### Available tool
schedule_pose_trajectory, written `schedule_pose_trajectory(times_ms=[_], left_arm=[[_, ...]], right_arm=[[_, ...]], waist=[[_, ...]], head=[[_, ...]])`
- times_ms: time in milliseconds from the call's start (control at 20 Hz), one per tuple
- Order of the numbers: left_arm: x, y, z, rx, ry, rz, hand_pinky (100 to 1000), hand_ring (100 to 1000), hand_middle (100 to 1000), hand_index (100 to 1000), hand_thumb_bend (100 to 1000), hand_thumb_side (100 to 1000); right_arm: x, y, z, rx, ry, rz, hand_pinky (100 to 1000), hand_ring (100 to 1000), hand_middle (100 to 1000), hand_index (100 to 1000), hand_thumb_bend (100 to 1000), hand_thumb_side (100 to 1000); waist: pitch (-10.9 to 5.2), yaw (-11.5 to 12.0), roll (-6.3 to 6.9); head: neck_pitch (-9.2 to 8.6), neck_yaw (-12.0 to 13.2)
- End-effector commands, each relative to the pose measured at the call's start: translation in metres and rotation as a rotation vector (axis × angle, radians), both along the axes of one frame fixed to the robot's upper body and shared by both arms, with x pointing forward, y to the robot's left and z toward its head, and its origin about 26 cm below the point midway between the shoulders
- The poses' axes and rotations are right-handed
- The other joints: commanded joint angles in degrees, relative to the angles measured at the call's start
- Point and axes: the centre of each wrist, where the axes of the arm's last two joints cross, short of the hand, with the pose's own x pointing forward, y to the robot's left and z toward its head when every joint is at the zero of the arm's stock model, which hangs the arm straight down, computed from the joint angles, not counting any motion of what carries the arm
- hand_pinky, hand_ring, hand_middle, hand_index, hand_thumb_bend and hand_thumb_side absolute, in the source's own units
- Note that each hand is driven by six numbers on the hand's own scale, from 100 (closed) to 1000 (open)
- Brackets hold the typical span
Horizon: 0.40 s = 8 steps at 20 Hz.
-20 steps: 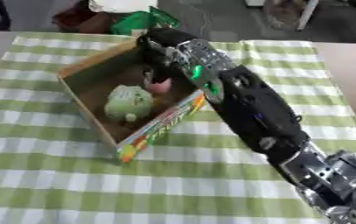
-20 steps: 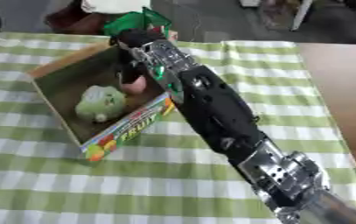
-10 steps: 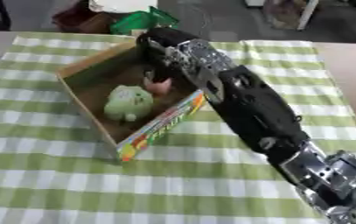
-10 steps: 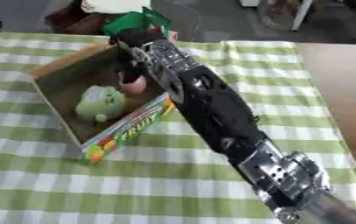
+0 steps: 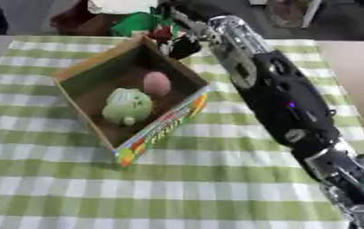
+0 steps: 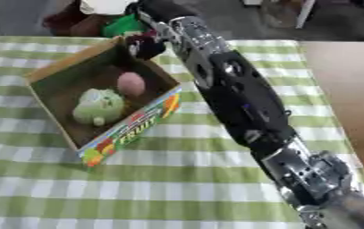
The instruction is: Pick up objects on the table and place them in the box.
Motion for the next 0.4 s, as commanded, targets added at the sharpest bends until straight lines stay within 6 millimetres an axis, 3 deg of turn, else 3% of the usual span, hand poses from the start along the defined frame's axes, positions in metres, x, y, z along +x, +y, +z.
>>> schedule_pose_trajectory(times_ms=[50, 200, 400], left_arm=[[-0.002, 0.004, 0.006, 0.002, -0.025, 0.02, 540, 613, 667, 744, 100, 868], [-0.003, 0.006, 0.008, -0.002, -0.036, 0.032, 540, 614, 668, 744, 100, 864], [-0.002, 0.006, 0.01, -0.007, -0.05, 0.04, 541, 615, 669, 746, 100, 862]], right_arm=[[-0.02, -0.034, 0.024, 0.07, -0.142, 0.023, 788, 825, 729, 918, 100, 379], [-0.033, -0.051, 0.015, 0.153, -0.193, 0.029, 782, 803, 733, 892, 100, 398], [-0.051, -0.05, -0.01, 0.244, -0.216, 0.065, 778, 774, 721, 876, 100, 397]], waist=[[-0.79, -0.44, 0.59], [-0.56, -1.31, 1.26], [-0.48, -2.08, 1.98]], head=[[-0.01, 1.35], [-0.09, 2.65], [-0.58, 3.58]])
